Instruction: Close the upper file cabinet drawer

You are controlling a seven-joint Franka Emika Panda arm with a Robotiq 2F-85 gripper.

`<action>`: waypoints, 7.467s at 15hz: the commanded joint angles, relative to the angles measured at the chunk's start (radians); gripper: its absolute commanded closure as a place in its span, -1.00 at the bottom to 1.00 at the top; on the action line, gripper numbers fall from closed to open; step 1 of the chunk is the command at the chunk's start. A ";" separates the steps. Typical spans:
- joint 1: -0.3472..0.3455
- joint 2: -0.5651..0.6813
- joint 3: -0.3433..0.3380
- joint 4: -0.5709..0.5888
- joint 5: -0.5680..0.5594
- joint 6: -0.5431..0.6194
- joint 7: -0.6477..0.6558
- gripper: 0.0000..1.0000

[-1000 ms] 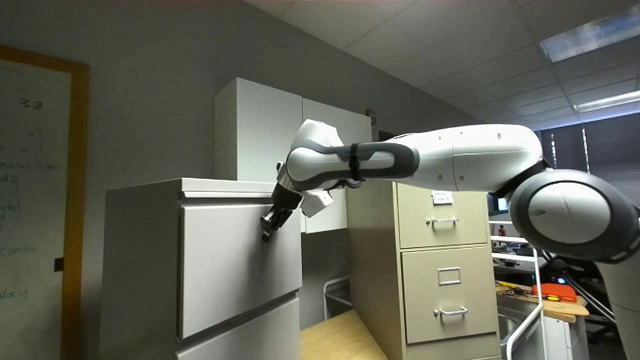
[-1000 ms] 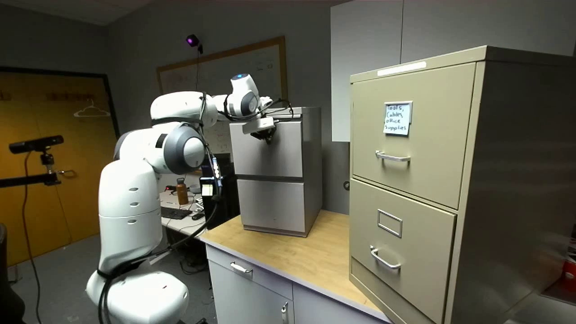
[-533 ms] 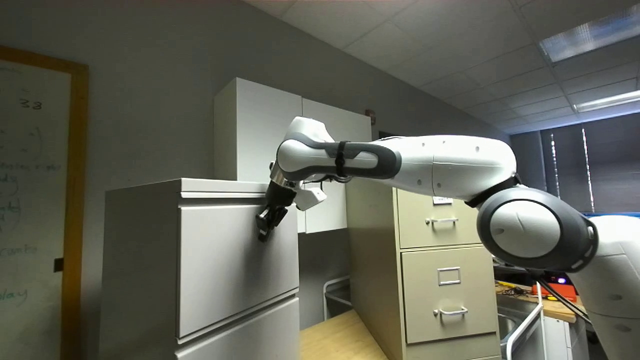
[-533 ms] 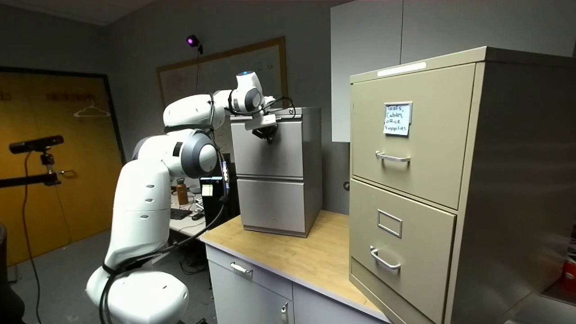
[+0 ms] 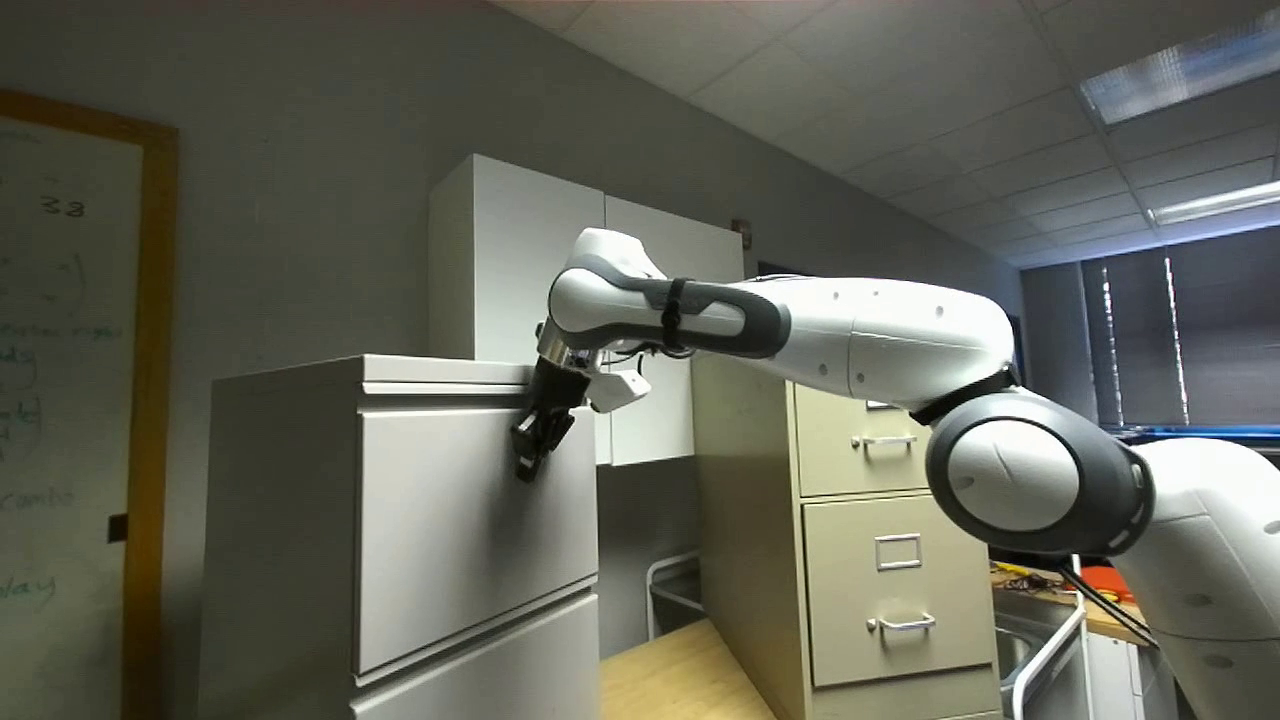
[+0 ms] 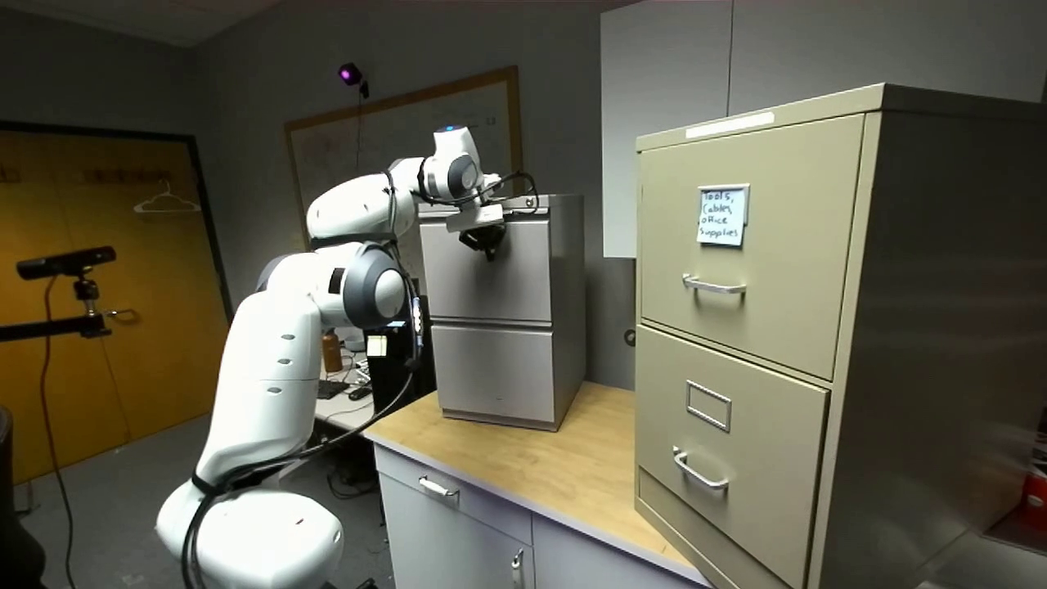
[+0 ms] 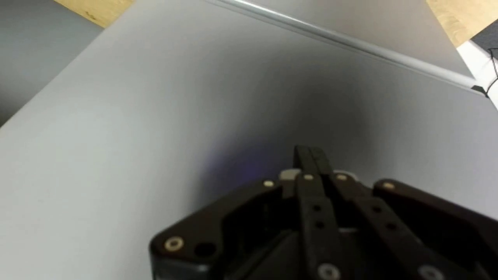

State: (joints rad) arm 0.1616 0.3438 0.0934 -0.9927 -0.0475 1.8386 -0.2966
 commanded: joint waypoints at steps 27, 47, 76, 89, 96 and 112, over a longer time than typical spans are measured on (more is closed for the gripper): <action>0.016 0.158 -0.002 0.260 -0.011 -0.095 0.000 1.00; 0.017 0.170 -0.003 0.283 -0.011 -0.110 0.000 1.00; 0.017 0.171 -0.003 0.284 -0.011 -0.111 0.000 1.00; 0.017 0.171 -0.003 0.284 -0.011 -0.111 0.000 1.00; 0.017 0.171 -0.003 0.284 -0.011 -0.111 0.000 1.00; 0.018 0.176 -0.003 0.294 -0.011 -0.117 0.000 1.00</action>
State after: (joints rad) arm 0.1712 0.4585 0.0934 -0.7780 -0.0476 1.6844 -0.2966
